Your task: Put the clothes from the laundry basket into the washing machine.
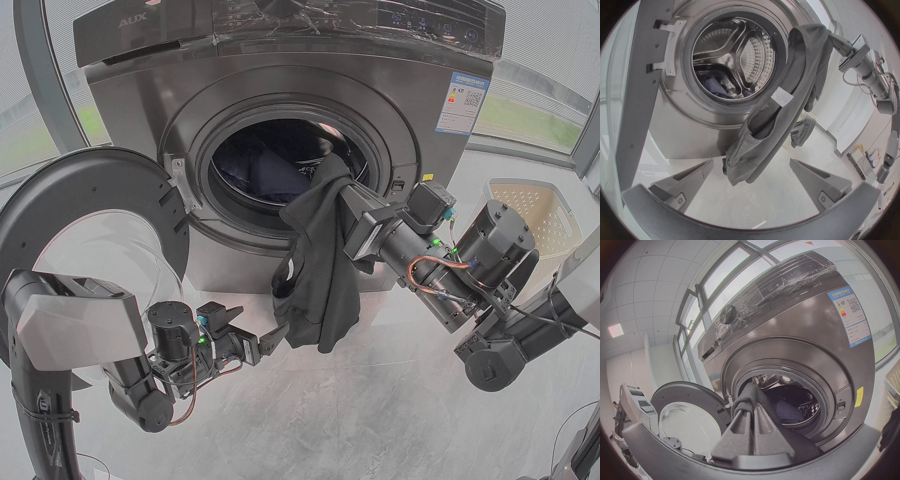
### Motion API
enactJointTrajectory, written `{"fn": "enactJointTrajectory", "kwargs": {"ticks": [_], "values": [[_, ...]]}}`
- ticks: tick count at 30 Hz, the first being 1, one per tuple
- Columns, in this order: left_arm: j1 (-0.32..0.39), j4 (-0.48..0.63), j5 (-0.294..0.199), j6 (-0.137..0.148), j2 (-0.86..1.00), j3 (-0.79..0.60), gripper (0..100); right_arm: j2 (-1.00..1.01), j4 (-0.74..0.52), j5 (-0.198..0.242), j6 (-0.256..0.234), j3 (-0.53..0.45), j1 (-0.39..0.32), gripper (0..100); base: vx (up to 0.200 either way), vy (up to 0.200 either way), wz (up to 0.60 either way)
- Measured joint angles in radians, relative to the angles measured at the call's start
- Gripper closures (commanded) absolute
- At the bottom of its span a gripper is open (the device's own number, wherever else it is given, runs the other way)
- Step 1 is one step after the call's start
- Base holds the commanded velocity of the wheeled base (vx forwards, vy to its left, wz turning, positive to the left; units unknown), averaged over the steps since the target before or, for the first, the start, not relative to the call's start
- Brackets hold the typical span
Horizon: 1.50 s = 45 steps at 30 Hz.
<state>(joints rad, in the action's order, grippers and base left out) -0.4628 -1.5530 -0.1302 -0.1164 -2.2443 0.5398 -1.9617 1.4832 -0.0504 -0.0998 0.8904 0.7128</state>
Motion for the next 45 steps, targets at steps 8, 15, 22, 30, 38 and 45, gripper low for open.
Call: {"fn": "enactJointTrajectory", "kwargs": {"ticks": [8,15,22,30,38,45], "values": [[0.004,0.000,-0.025,0.007,-0.086,0.100,0,0.004,0.001,0.000,0.001,-0.002,0.006,100,0.000,0.000,0.00],[0.017,0.000,-0.041,0.007,-0.158,0.221,0,0.004,0.001,0.000,0.002,-0.002,0.012,100,0.000,0.000,0.00],[0.020,0.000,-0.047,0.010,-0.218,0.301,0,0.003,0.001,0.000,0.001,-0.003,0.014,100,0.000,0.000,0.00],[0.021,0.000,-0.048,0.009,-0.255,0.356,100,0.001,0.003,0.000,0.000,-0.005,0.016,100,0.000,0.000,0.00],[0.024,0.000,-0.044,0.009,-0.278,0.413,100,0.000,0.010,0.000,-0.005,-0.021,0.016,100,0.000,0.000,0.00],[0.035,0.000,-0.044,0.009,-0.282,0.414,100,0.004,0.015,0.001,-0.007,-0.038,0.011,100,0.000,0.000,0.00]]}}
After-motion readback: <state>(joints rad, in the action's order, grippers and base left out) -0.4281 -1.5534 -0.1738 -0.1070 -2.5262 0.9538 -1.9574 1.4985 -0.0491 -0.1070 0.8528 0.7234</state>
